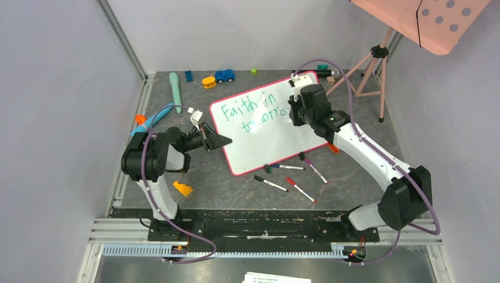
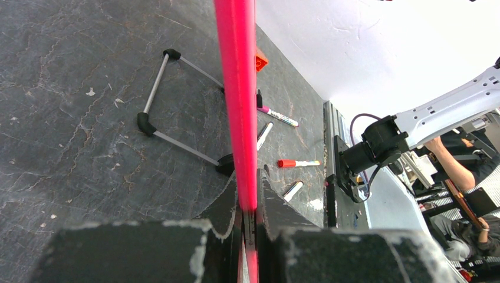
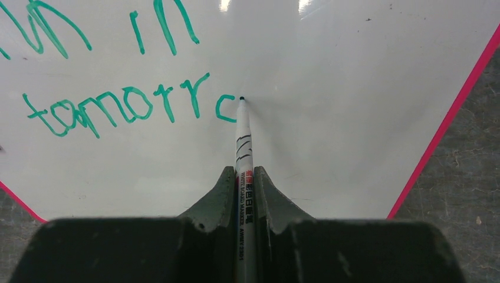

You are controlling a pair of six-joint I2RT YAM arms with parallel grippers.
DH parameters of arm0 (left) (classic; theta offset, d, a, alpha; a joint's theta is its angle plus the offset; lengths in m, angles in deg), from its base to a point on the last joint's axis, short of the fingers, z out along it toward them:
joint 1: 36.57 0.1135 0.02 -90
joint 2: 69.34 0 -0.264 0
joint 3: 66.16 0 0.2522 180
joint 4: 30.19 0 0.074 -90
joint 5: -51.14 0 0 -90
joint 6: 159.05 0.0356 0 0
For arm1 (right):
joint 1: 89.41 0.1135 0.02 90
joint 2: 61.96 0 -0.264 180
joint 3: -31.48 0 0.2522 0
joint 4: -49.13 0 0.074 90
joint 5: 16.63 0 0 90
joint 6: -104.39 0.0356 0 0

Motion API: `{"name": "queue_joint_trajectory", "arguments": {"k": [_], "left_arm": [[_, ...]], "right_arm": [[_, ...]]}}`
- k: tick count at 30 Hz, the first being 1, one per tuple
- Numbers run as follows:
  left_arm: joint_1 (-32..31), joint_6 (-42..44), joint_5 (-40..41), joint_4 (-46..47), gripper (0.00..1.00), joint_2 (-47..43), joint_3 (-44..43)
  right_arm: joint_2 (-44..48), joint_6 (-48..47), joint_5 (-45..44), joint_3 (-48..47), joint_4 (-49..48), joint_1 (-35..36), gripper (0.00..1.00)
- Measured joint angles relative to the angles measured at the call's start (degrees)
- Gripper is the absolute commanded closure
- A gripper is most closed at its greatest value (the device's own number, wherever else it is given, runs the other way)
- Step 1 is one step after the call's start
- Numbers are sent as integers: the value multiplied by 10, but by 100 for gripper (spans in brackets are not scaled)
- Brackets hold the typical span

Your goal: Write a sentence on the whiteboard

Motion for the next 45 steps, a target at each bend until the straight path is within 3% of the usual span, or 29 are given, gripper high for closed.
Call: {"name": "queue_joint_trajectory", "arguments": {"k": [18, 45], "left_arm": [[0, -2, 0, 0, 98, 0, 0], [0, 1, -1, 1, 98, 0, 0]], "right_arm": [[-2, 2, 46, -2, -18, -4, 100], [31, 0, 47, 17, -18, -36, 100]]}}
